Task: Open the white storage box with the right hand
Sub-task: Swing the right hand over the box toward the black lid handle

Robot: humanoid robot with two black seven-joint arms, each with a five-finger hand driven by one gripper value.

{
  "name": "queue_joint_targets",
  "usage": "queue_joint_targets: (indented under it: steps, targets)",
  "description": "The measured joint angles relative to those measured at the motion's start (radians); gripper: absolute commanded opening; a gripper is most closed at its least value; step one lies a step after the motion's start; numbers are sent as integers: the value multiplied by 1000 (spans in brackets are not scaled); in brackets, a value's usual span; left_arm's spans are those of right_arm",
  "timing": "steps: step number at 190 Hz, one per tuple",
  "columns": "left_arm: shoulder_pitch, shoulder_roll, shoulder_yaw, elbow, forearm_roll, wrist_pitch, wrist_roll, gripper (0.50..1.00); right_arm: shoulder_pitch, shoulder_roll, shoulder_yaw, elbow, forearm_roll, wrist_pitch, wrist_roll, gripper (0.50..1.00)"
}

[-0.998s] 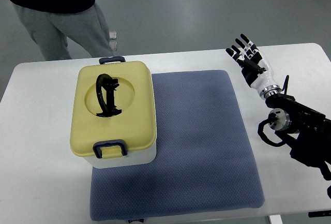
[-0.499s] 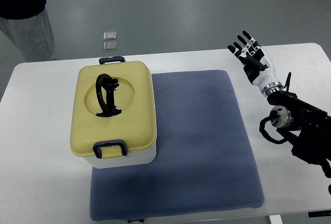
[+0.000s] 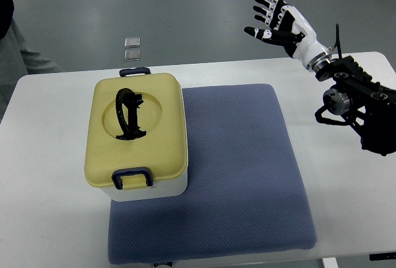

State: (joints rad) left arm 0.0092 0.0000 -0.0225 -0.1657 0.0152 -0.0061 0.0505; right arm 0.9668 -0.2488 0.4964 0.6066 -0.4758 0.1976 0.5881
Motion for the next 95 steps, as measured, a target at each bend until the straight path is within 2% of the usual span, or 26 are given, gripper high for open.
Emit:
queue_joint_targets:
  steps: [25, 44, 70, 95]
  targets:
    - [0, 0, 0, 0, 0, 0, 0, 1000, 101, -61, -3, 98, -259, 20, 1, 924]
    - [0, 0, 0, 0, 0, 0, 0, 1000, 182, -90, -5, 214, -485, 76, 1, 924]
    - [0, 0, 1, 0, 0, 0, 0, 1000, 259, -87, -12, 330, -777, 142, 0, 921]
    - [0, 0, 0, 0, 0, 0, 0, 1000, 324, -54, -46, 380, -988, 177, 0, 921]
